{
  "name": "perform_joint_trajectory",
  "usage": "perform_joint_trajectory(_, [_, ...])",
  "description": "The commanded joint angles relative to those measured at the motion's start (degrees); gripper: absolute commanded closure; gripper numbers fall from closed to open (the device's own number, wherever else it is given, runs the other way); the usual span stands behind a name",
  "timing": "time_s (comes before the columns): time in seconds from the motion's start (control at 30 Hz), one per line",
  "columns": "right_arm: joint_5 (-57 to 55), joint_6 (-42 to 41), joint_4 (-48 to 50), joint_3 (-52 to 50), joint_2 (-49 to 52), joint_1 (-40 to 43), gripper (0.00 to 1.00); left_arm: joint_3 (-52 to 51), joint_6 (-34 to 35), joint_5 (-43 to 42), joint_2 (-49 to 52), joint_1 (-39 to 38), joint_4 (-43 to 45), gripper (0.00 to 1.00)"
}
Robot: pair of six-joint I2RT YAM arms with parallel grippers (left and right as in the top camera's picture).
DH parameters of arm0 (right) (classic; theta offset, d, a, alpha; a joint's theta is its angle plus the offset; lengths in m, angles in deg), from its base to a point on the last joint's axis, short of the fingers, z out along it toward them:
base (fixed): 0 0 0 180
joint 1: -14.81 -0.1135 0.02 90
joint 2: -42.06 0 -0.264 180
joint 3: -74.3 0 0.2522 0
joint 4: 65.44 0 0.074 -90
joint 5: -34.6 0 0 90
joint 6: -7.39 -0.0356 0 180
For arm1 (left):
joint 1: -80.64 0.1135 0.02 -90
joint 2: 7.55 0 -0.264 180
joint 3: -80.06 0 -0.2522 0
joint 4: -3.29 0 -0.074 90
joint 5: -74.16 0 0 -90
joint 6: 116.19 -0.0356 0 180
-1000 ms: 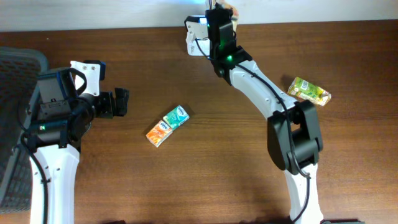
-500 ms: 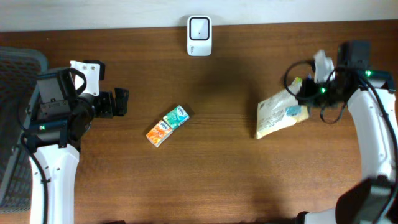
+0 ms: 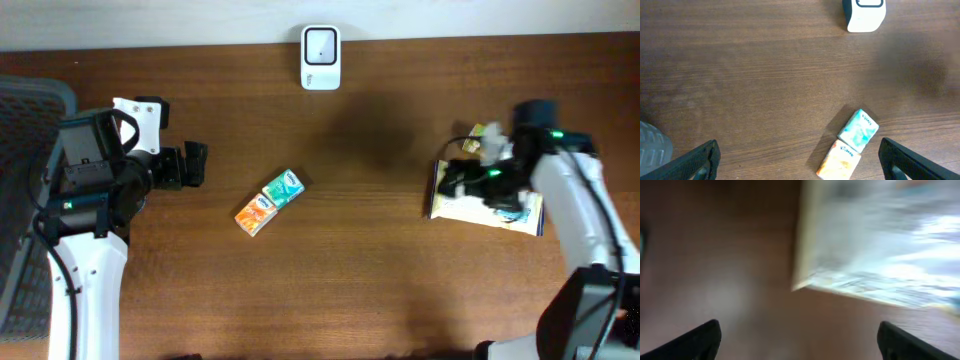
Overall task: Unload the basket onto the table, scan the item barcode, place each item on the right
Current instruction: 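Carry the snack bag right and lower it onto the table, then move the right gripper to the green tissue pack and grasp it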
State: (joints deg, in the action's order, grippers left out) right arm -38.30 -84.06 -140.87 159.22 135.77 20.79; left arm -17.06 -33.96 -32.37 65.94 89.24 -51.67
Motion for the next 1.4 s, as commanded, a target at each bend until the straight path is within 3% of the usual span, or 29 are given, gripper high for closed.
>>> perform_joint_trajectory(0.0, [-7.52,2.75,-1.81,-0.50,3.45,-7.56,0.60,0.35,-0.92,-0.66,-0.33,0.15,-0.07,0.01])
perform_joint_trajectory(0.03, [-7.30,2.71,-1.07,-1.18,5.73,-8.00,0.88,0.35,-0.92,-0.63,-0.33,0.15,-0.07,0.01])
perform_joint_trajectory(0.07, [-7.28,2.69,-0.92,-1.60,9.07,-7.85,0.96,0.35,-0.92,-0.66,-0.33,0.15,-0.07,0.01])
perform_joint_trajectory(0.17, [-7.56,2.64,0.94,-1.62,16.94,-7.78,0.96,0.35,-0.92,-0.66,-0.33,0.15,-0.07,0.01])
perform_joint_trajectory(0.3, [-20.00,-3.78,6.82,-1.60,20.13,-5.03,0.96,0.35,-0.92,-0.66,-0.33,0.15,-0.07,0.01])
perform_joint_trajectory(0.5, [-18.88,-1.75,26.84,-1.60,20.13,3.85,0.96,0.35,-0.92,-0.66,-0.33,0.15,-0.07,0.01])
perform_joint_trajectory(0.6, [-8.96,-1.77,22.62,1.33,20.11,2.93,0.96,0.35,-0.92,-0.66,-0.33,0.15,-0.04,0.01])
perform_joint_trajectory(0.67, [3.87,-1.79,12.41,9.64,19.52,0.90,0.84,0.35,-0.92,-0.66,-0.33,0.15,-0.07,0.01])
perform_joint_trajectory(0.7, [8.55,-1.79,8.13,14.38,19.43,-1.03,0.73,0.35,-0.92,-0.66,-0.33,0.15,-0.07,0.01])
perform_joint_trajectory(0.73, [12.79,-1.81,6.78,17.16,19.43,-3.45,0.56,0.35,-0.92,-0.66,-0.33,0.15,-0.07,0.01])
perform_joint_trajectory(0.77, [18.05,-2.03,8.39,17.90,19.43,-7.28,0.44,0.35,-0.92,-0.66,-0.33,0.15,-0.07,0.01])
perform_joint_trajectory(0.83, [18.99,-8.28,13.77,17.90,20.02,-14.86,0.43,0.35,-0.92,-0.66,-0.33,0.15,-0.04,0.01])
perform_joint_trajectory(0.9, [8.26,-24.76,24.11,17.88,21.55,-25.64,0.39,0.35,-0.92,-0.63,-0.33,0.15,-0.04,0.01])
perform_joint_trajectory(0.97, [1.99,-25.55,35.26,17.88,23.04,-33.83,0.33,0.35,-0.92,-0.63,-0.33,0.15,-0.07,0.01])
perform_joint_trajectory(1.0, [0.96,-21.55,39.80,17.88,24.35,-37.22,0.30,0.35,-0.92,-0.63,-0.33,0.15,-0.07,0.01])
perform_joint_trajectory(1.13, [-1.25,-14.69,44.65,17.90,32.15,-40.85,0.29,0.35,-0.92,-0.63,-0.33,0.15,-0.04,0.01])
perform_joint_trajectory(1.2, [1.53,-14.62,44.74,17.90,33.79,-39.19,0.36,0.35,-0.92,-0.66,-0.33,0.15,-0.07,0.01])
perform_joint_trajectory(1.3, [3.23,-14.62,40.15,17.90,33.79,-38.77,0.55,0.35,-0.92,-0.66,-0.33,0.15,-0.07,0.01])
perform_joint_trajectory(1.37, [3.26,-14.64,38.25,18.29,33.18,-37.42,0.79,0.35,-0.92,-0.66,-0.33,0.15,-0.07,0.01])
